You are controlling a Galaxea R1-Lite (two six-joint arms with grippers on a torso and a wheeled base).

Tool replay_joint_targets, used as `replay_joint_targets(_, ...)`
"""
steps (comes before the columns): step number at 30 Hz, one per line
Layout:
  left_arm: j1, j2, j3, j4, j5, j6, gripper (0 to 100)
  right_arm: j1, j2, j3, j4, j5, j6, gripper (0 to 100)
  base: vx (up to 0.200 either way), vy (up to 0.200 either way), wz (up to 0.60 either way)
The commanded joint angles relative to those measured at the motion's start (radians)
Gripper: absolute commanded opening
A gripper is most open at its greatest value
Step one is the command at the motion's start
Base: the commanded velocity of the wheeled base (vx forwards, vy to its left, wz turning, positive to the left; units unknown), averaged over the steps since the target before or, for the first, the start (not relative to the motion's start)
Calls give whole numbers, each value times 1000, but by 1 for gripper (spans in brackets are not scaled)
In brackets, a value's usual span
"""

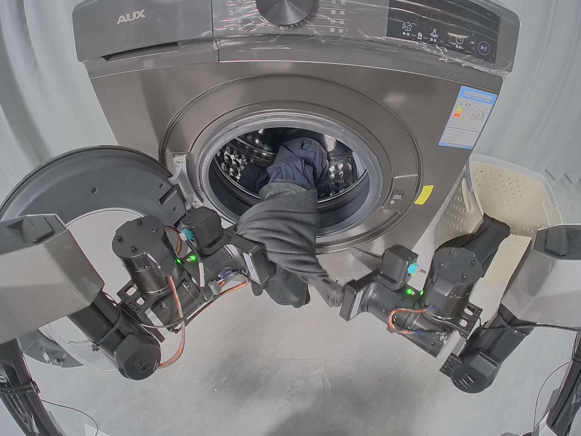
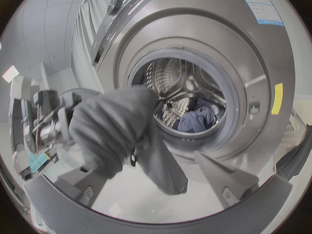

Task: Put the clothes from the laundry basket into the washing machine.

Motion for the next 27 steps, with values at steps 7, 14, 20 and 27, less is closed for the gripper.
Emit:
replay_joint_targets(7,-12,-148,156,-4,4,23,0,17,-130,307,-9,107,-67,100,0,0,0)
replay_joint_targets(14,-9,-136,223,-4,7,27,0,-37,-130,296,-11,107,-67,100,0,0,0)
replay_joint_targets(20,-2,-122,228,-4,-2,22,0,-78,-131,295,-14,114,-69,100,33,0,0)
replay_joint_targets(27,-8,-101,218,-4,0,28,0,-77,-131,295,-14,114,-67,100,200,0,0)
